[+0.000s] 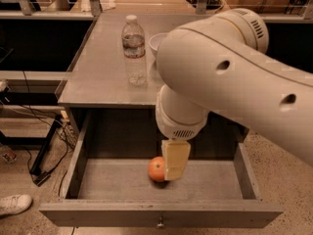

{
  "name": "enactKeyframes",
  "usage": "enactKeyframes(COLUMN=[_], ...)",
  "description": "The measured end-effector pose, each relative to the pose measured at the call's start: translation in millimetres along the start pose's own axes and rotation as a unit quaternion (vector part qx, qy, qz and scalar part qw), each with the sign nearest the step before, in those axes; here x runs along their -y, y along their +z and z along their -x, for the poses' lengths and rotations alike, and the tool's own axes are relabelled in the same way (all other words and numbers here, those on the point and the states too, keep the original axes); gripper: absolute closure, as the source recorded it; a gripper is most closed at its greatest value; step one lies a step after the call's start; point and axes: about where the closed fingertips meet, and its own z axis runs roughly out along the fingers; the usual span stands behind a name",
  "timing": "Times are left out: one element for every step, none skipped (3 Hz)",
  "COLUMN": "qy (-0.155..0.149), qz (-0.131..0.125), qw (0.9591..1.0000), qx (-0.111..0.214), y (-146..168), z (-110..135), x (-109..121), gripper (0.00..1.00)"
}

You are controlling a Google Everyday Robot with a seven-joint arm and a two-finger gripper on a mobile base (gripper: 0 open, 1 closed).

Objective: Pick orange from top drawer and place on counter

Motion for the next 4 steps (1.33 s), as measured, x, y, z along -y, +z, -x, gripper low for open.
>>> enactKeyframes(qy=[0.002,0.012,0.014,0.018], qz=[0.0,0.01,0.028,0.047], qw=[1.0,0.9999,0.9994,0.9985], qx=[-0.001,-0.005,-0.013,-0.022], y=[4,35,71,96], z=[0,1,-8,-20], x=[0,-3,-9,-15], gripper=[0.0,0.0,0.0,0.0])
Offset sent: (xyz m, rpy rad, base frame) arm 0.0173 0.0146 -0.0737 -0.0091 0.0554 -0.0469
